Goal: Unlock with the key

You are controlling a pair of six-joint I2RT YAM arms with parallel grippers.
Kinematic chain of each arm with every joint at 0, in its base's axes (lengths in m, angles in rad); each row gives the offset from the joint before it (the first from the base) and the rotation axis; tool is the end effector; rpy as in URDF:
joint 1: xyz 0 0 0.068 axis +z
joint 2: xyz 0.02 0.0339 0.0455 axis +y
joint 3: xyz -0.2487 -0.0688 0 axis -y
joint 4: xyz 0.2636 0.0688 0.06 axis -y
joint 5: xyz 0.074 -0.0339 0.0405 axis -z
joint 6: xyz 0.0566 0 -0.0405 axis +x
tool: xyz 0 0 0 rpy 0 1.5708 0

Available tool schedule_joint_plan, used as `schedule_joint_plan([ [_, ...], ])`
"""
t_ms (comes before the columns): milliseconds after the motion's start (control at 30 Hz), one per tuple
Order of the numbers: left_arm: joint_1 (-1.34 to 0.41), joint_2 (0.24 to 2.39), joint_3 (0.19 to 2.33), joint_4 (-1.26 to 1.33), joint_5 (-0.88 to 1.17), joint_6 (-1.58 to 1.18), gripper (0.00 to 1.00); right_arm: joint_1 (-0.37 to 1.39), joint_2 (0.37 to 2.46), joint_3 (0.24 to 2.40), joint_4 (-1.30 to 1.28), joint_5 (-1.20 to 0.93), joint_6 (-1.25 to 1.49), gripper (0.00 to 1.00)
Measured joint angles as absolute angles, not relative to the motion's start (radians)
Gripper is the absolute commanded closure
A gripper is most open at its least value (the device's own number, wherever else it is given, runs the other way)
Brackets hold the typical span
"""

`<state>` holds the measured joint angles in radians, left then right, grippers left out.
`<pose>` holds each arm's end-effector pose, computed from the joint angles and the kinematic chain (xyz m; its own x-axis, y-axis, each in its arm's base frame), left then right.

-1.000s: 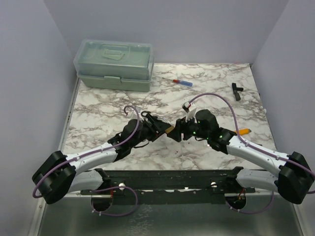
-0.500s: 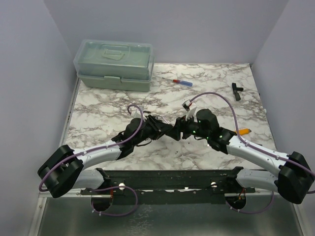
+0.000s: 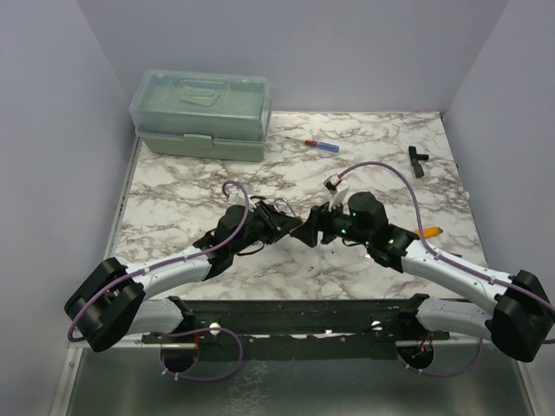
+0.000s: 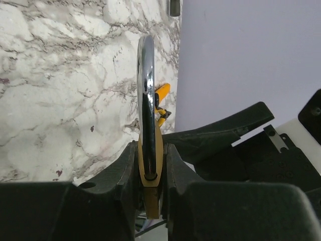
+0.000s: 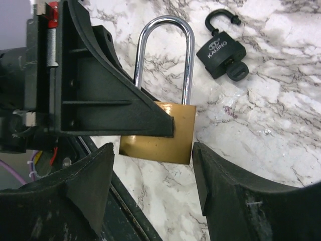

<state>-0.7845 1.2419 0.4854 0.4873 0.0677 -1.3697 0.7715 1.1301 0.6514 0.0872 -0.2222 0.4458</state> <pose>0.2084 -0.2135 0.1769 -0.7735 -0.6092 -0.1749 -0.0344 0.3159 -0.9482 0.2027 0.2146 0.2210 -0.6030 0.0002 -0.7977 -0.6274 0.6175 0.4744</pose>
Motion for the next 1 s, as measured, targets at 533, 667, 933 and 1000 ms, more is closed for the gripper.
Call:
schedule_joint_plan([
  [533,-0.675,1.016,0.537,0.049,0.065,-1.154,1.0,0.773,1.07,0.668,-0.132,0.167,0.624,0.06],
  [667,-0.664,0.952,0.643,-0.17,0.017,-1.052,1.0,0.772,1.077,0.677,-0.322,0.389,0.794,0.0],
  [933,-0.654,0.93,0.948,-0.551,-0.107,-0.79,1.0,0.771,1.131,0.708,-0.683,0.545,1.243,0.03],
  [1000,-0.654,0.928,1.003,-0.609,-0.135,-0.723,1.0,0.766,1.118,0.697,-0.731,0.555,1.328,0.07],
])
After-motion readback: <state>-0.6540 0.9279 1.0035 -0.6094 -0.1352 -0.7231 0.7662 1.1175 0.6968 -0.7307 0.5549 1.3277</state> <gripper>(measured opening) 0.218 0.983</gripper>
